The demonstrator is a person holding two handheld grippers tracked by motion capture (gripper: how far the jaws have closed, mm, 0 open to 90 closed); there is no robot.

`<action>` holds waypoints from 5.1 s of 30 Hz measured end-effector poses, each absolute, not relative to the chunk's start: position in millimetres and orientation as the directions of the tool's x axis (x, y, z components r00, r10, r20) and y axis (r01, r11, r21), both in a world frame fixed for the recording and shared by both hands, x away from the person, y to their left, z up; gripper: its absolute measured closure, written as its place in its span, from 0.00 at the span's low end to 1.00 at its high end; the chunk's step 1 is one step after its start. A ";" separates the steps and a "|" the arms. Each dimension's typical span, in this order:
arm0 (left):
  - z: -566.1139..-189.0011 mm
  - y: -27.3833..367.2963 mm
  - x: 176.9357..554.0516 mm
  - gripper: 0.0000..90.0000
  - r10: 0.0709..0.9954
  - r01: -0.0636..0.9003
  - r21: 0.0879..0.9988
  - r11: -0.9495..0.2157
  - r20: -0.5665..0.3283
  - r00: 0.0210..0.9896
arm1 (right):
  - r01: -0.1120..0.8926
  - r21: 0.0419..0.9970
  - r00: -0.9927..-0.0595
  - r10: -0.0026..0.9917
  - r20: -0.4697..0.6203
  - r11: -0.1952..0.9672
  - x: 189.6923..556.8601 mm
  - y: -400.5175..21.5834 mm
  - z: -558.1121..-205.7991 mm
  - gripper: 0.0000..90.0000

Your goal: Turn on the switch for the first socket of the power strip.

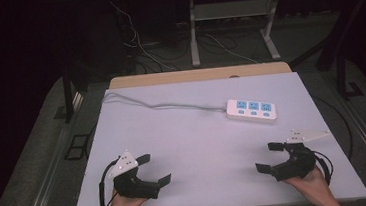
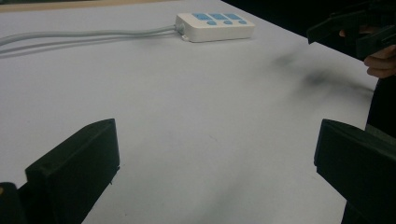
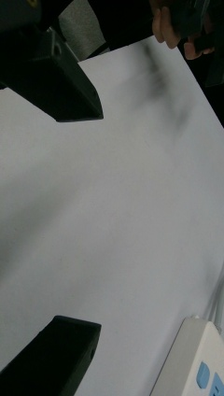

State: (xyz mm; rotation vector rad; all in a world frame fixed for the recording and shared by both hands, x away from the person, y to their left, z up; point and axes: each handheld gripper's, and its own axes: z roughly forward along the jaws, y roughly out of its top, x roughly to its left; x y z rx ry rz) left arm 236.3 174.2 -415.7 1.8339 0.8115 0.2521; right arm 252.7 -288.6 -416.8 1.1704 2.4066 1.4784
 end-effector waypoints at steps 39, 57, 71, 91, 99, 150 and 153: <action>-416.9 178.3 237.1 0.00 0.645 0.424 0.885 -0.194 -0.211 0.735 | 0.566 0.741 -0.728 0.640 0.245 0.361 282.2 -281.5 -382.7 0.00; -417.4 179.0 237.2 0.00 0.646 0.426 0.884 -0.192 -0.213 0.733 | 0.568 0.712 -0.741 0.632 0.225 0.413 308.3 -280.2 -365.9 0.00; -417.6 179.3 237.2 0.00 0.647 0.428 0.882 -0.196 -0.211 0.732 | 0.565 0.691 -0.751 0.628 0.205 0.451 328.3 -274.6 -355.8 0.00; -418.0 180.3 237.4 0.00 0.650 0.430 0.882 -0.192 -0.214 0.729 | 0.584 0.674 -0.736 0.645 0.206 0.452 360.1 -273.8 -352.3 0.00; -418.0 180.1 237.4 0.00 0.651 0.431 0.881 -0.193 -0.214 0.728 | 0.595 0.670 -0.725 0.656 0.209 0.444 371.4 -274.9 -350.7 0.00; -418.8 180.6 238.3 0.00 0.648 0.436 0.877 -0.204 -0.213 0.731 | 0.681 0.651 -0.601 0.764 0.236 0.335 433.5 -271.2 -376.2 0.11; -418.8 180.6 238.5 0.00 0.648 0.436 0.877 -0.204 -0.213 0.731 | 0.681 0.653 -0.598 0.766 0.235 0.332 435.7 -271.8 -378.5 0.22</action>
